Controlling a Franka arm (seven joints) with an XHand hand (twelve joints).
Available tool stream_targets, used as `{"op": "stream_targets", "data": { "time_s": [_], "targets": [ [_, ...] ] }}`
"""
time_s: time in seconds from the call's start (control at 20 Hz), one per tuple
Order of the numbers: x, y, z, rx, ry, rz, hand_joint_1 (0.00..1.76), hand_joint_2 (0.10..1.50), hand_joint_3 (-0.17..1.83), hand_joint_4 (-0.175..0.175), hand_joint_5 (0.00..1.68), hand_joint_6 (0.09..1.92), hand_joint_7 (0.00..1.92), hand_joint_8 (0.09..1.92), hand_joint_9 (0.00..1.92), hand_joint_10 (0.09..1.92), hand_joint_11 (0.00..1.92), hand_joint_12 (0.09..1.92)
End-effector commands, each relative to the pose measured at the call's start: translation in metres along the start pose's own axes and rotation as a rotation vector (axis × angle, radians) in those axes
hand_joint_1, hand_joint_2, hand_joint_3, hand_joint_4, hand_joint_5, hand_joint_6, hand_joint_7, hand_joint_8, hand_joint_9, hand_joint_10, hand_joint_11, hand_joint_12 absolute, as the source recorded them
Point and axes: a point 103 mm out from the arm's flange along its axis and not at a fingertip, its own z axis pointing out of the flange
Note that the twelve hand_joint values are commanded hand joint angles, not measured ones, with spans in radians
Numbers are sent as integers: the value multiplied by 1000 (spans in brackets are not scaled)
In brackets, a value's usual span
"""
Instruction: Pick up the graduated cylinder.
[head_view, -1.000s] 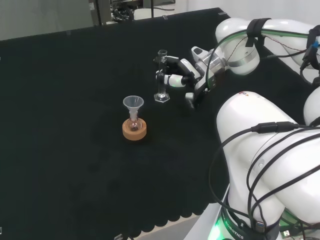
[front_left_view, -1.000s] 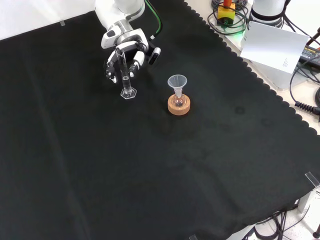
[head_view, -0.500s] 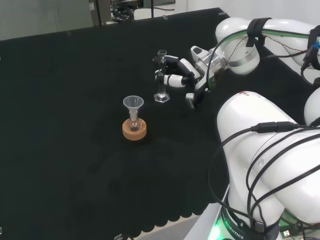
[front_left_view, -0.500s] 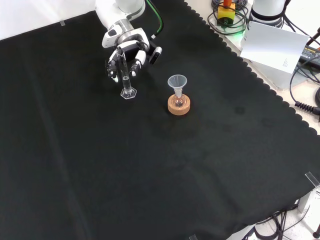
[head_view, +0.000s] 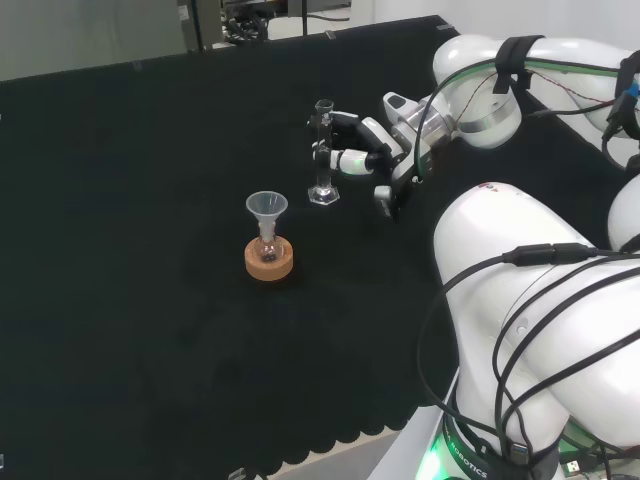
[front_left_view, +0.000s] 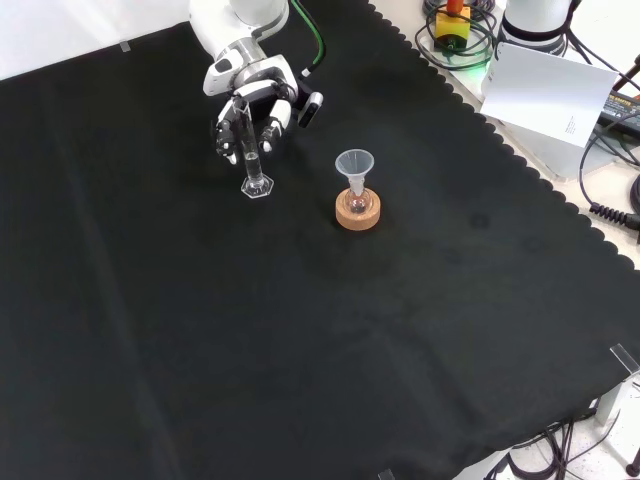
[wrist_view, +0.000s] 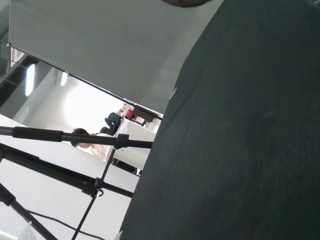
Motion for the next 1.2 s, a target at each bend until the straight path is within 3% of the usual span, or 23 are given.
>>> {"op": "stream_targets", "data": {
  "time_s": [0.05,0.5,0.9,1.2],
  "targets": [
    [0,0,1,6,-4,0,1179,1054,-175,-11,557,586,577,577,855,398,633,1159],
    [-1,0,2,12,7,-3,1180,1073,-175,-11,571,609,577,582,864,398,651,1151],
    [1,1,5,1,-5,10,1141,1191,-175,1,651,654,615,598,898,401,679,1141],
    [8,3,7,-2,-102,25,1271,1347,-175,-16,784,777,655,766,931,487,802,1027]
  ]
}}
